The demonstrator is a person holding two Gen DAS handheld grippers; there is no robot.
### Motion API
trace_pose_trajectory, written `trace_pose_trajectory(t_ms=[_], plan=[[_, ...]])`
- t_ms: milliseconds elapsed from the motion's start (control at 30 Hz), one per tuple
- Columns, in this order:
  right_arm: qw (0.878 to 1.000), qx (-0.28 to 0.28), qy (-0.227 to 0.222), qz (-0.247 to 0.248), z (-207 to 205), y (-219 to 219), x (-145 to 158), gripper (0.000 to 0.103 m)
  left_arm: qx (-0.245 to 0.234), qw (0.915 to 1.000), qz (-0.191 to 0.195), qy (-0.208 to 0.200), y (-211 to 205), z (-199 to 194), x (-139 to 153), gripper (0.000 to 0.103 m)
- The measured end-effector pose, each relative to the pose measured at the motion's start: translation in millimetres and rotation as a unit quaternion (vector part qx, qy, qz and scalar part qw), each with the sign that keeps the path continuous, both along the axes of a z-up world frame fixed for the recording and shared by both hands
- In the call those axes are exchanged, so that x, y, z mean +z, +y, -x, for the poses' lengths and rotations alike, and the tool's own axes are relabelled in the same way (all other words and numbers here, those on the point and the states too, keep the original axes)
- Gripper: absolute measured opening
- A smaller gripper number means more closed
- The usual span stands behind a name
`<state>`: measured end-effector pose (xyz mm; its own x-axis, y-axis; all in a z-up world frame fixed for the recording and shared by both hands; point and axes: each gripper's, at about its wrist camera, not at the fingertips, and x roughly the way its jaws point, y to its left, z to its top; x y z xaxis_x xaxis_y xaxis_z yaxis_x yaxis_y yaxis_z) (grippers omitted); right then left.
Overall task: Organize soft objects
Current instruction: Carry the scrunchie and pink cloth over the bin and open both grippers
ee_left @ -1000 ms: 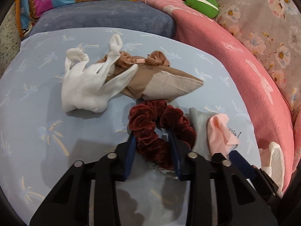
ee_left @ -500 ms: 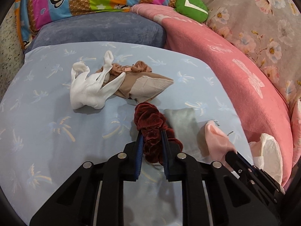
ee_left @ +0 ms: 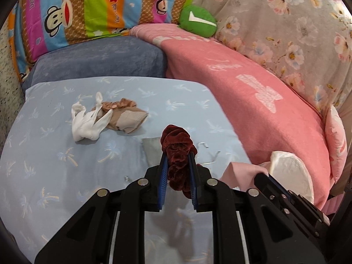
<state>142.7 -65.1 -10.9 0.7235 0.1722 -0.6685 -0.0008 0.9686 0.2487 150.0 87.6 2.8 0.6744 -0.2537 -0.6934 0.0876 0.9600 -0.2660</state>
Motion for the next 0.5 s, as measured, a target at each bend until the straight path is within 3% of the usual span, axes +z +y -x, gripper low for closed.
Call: trace_pose_trajectory(t_ms=[500], plan=[[0.997,-0.064,-0.042,-0.011,48.4,-77.5,37.9,0.002,-0.073,0.9968,-0.011,-0.031,-81.6,30.6,32.9,0.017]])
